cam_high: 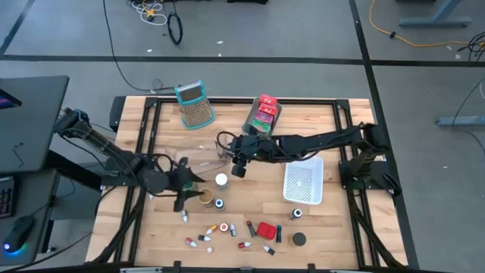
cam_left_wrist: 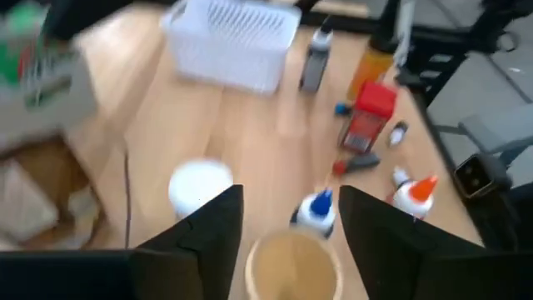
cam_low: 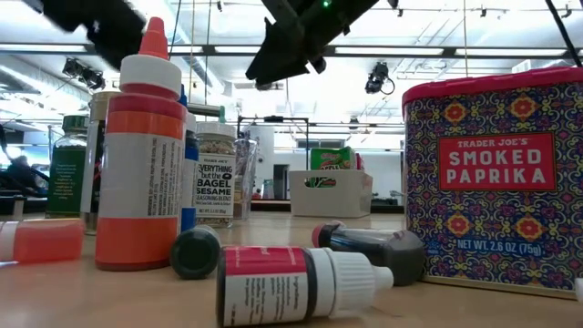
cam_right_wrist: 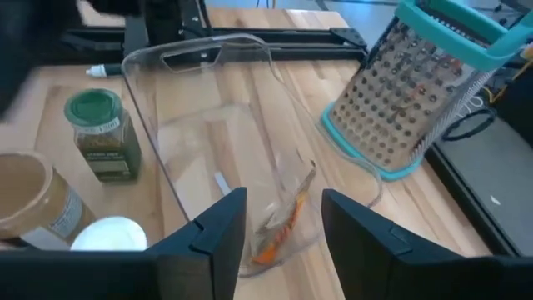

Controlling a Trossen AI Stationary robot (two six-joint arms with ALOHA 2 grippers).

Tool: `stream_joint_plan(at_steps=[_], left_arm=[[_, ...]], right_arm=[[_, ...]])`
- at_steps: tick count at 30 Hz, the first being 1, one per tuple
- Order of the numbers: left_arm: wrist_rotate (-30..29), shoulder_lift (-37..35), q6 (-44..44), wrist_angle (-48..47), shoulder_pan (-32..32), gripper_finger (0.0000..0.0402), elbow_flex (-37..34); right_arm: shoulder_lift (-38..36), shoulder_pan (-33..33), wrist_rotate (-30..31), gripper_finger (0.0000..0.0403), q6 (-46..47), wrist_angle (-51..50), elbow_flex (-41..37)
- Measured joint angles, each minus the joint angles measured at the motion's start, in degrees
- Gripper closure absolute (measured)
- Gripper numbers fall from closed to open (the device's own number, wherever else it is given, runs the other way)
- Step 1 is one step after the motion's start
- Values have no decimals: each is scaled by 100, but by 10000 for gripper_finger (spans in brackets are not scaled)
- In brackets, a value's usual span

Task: Pick & Place Kitchen Items
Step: Put the green seasoning bottle into the transparent bin

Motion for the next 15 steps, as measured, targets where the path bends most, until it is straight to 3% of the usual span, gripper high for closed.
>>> stream_joint_plan(at_steps=[8, 15], left_arm=[[-11, 0, -982, -1642, -24, 154, 0], [46, 0, -1364, -2037, -27, 147, -91]], right_arm=[[12, -9, -877, 238, -145, 1056, -567], [15, -13, -979, 238, -166, 1366, -783]])
